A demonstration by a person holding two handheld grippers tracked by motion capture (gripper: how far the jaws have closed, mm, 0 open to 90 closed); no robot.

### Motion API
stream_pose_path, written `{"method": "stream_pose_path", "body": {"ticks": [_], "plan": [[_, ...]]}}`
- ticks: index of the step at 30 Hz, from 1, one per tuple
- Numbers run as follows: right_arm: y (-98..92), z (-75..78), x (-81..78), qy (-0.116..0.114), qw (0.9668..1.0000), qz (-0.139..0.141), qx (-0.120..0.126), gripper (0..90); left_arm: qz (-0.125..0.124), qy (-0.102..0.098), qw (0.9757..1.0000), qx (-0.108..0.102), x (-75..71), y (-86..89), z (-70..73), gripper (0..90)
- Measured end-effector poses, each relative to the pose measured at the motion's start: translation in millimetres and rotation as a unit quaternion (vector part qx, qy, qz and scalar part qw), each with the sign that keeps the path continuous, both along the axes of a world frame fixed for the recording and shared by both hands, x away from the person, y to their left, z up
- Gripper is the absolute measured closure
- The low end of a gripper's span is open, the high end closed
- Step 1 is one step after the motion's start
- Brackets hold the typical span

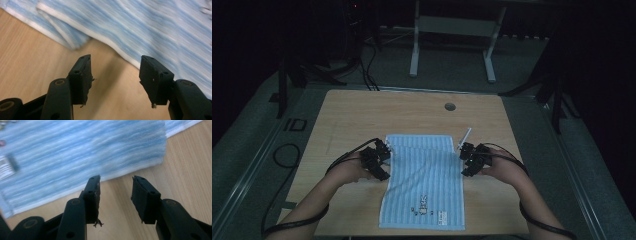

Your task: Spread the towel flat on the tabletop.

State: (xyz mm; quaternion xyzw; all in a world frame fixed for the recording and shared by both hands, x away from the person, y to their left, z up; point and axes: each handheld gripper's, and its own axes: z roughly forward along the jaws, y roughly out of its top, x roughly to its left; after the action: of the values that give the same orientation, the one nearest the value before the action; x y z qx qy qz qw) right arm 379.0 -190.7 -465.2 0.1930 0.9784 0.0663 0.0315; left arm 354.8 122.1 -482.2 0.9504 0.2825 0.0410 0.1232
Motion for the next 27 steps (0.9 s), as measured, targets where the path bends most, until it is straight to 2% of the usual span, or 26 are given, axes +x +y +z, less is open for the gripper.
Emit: {"method": "stream_pose_path", "body": {"ticks": [2,3,7,12,15,18,20,22,24,27], "plan": [[1.9,-6.2,8.9,-0.002,1.0000,0.001,-0.009,55.2,0.010,-0.002,0.9999,0.008,9.2,-2.6,-4.5,43.1],[2.4,-9.2,13.3,0.005,0.9999,-0.001,-0.010,53.5,0.015,-0.001,0.9998,0.010,13.7,-3.5,-6.6,43.1],[3.3,-16.8,27.6,0.017,0.9998,-0.008,-0.010,51.3,0.027,0.000,0.9996,0.009,26.9,-7.7,-13.7,40.6],[5.9,-23.0,36.8,0.018,0.9997,-0.013,-0.006,50.3,0.030,-0.006,0.9994,0.016,36.8,-15.7,-22.1,40.4],[8.4,-28.6,42.6,0.018,0.9995,-0.022,-0.011,49.3,0.033,0.001,0.9994,0.014,43.6,-19.5,-27.7,40.5],[11.8,-35.8,47.6,0.032,0.9990,-0.028,-0.016,50.1,0.040,0.008,0.9991,0.009,50.3,-22.2,-33.2,40.5],[14.1,-40.8,49.5,0.039,0.9986,-0.028,-0.025,54.0,0.041,0.014,0.9990,0.006,53.9,-23.6,-37.3,42.0],[16.0,-44.7,50.2,0.046,0.9981,-0.025,-0.032,60.7,0.044,0.007,0.9990,0.002,56.1,-24.8,-37.4,43.6],[16.9,-45.5,49.7,0.051,0.9979,-0.021,-0.034,72.8,0.038,0.001,0.9992,-0.011,55.9,-25.4,-34.7,57.2],[16.0,-41.1,48.8,0.046,0.9983,-0.019,-0.032,83.4,0.030,-0.006,0.9992,-0.025,52.7,-25.9,-29.3,72.7]]}}
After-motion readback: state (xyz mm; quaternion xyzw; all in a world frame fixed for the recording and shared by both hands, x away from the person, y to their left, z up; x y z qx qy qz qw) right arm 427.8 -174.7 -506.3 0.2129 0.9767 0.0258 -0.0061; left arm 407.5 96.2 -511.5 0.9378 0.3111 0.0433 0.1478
